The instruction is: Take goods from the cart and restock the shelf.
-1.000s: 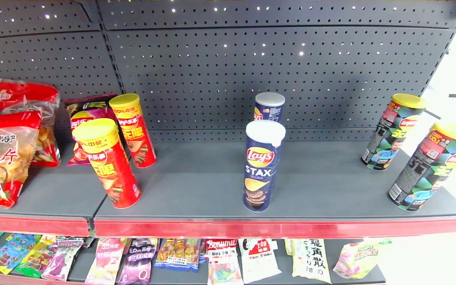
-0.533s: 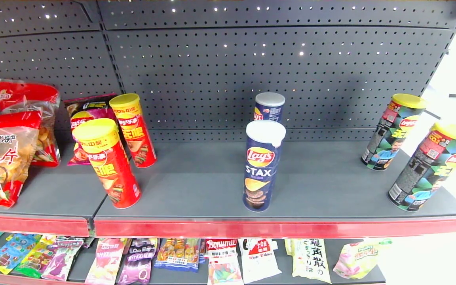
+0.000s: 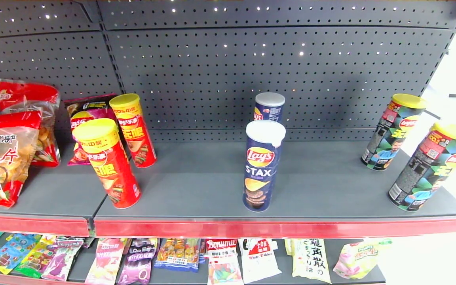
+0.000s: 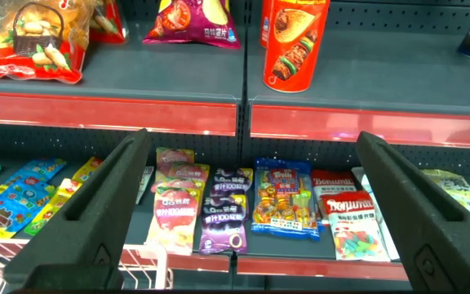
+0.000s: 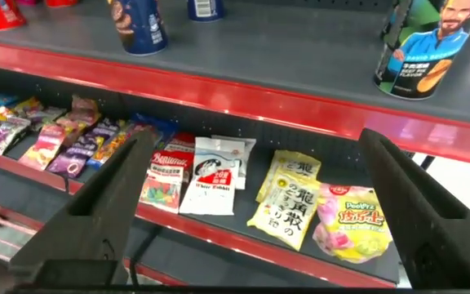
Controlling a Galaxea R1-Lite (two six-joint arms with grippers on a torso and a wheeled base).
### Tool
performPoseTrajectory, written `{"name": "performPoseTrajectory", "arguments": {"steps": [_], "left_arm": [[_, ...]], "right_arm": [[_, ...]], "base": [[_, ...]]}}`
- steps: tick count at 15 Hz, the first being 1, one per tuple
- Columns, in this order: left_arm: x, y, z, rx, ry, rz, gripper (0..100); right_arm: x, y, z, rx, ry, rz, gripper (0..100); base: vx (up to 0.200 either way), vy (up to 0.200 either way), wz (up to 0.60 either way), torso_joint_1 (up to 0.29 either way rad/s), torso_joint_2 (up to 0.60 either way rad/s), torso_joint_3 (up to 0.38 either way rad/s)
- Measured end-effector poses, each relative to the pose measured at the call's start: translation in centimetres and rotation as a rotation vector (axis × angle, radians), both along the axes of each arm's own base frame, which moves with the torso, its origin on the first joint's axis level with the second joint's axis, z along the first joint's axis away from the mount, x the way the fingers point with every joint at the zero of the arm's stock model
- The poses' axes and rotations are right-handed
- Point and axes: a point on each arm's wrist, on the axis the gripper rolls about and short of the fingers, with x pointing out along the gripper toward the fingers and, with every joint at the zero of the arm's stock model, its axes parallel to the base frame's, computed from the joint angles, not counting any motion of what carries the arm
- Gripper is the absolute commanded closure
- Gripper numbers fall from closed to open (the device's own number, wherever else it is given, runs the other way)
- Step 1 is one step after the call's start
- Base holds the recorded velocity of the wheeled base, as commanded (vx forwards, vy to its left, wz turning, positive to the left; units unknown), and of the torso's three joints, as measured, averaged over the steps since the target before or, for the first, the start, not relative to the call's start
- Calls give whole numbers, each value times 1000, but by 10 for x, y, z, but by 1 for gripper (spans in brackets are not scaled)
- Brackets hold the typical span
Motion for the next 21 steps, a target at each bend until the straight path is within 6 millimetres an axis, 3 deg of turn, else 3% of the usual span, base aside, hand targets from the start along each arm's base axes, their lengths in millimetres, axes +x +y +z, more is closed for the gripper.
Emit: {"name": "performPoseTrajectory", "arguments": {"steps": [7, 13, 18, 21], "left_arm": [[0, 0, 0, 0, 0, 0, 0], [0, 0, 0, 0, 0, 0, 0], [0, 0, 0, 1, 0, 0, 0], [0, 0, 0, 1, 0, 0, 0]], "right_arm": [[-2, -1, 0, -24, -37, -23, 0], [4, 1, 2, -51, 38, -49, 0], [9, 6, 2, -62, 121, -238, 0], [3, 6, 1, 4, 42, -300, 0]], "base": [[0, 0, 0, 0, 0, 0], [0, 0, 0, 0, 0, 0], [0, 0, 0, 0, 0, 0], [0, 0, 0, 0, 0, 0]]}}
